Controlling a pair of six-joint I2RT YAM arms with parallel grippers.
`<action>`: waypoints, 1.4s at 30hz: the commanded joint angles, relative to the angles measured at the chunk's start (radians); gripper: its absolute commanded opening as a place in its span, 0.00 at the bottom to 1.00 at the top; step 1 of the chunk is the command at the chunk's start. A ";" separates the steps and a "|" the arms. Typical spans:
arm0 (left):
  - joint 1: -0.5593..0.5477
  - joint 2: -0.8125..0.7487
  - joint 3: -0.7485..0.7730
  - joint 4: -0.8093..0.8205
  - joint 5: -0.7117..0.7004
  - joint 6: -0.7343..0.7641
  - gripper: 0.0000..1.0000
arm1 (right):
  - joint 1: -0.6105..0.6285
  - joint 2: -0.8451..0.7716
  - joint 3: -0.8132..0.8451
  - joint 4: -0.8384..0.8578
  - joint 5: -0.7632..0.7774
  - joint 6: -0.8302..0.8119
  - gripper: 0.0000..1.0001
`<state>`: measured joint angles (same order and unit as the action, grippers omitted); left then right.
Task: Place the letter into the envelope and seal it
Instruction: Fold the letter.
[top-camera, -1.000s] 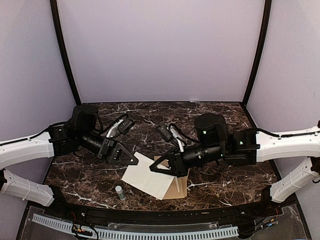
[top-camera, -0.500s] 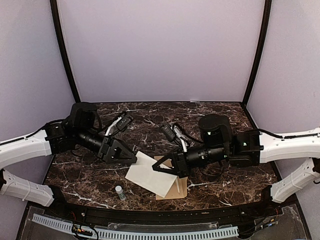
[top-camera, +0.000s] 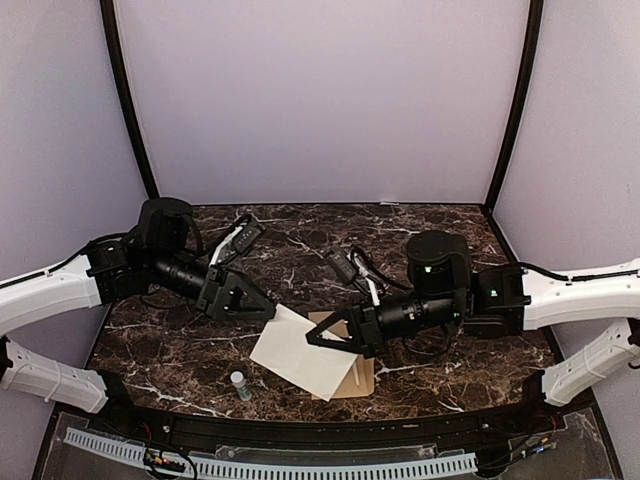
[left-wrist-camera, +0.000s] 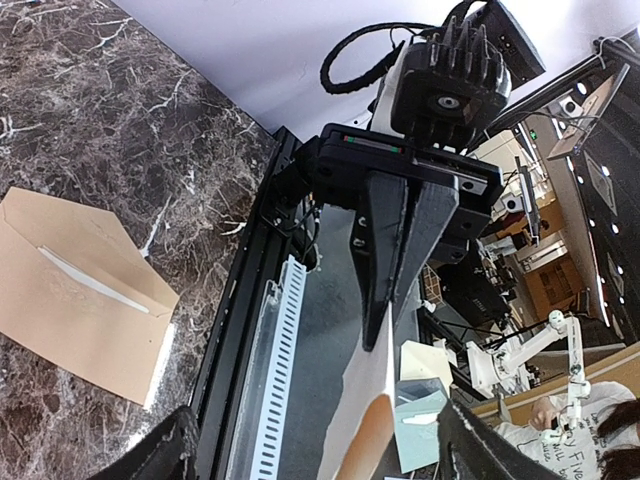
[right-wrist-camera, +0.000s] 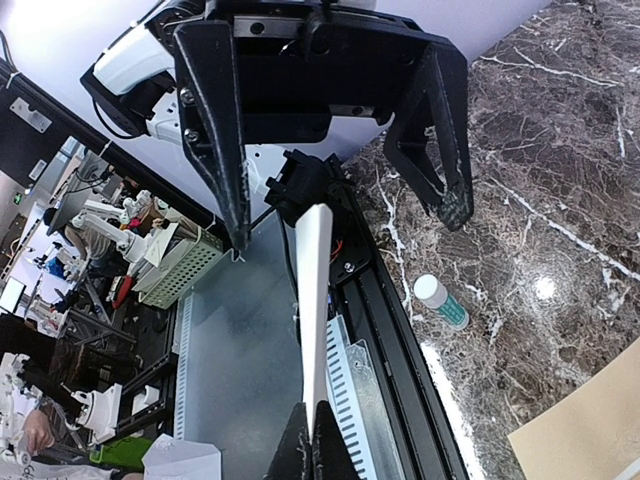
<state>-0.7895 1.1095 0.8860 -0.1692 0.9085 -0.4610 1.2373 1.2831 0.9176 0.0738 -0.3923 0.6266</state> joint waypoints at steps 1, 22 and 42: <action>-0.008 0.005 0.008 0.090 0.078 -0.049 0.81 | 0.012 -0.003 -0.007 0.075 -0.021 0.015 0.00; -0.017 0.020 -0.017 0.163 0.112 -0.083 0.36 | 0.012 0.026 -0.002 0.102 -0.005 0.033 0.00; -0.019 0.018 -0.026 0.166 0.109 -0.085 0.00 | 0.013 0.009 -0.013 0.104 0.046 0.041 0.00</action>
<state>-0.8017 1.1336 0.8742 -0.0227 1.0061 -0.5575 1.2373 1.3094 0.9165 0.1349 -0.3771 0.6575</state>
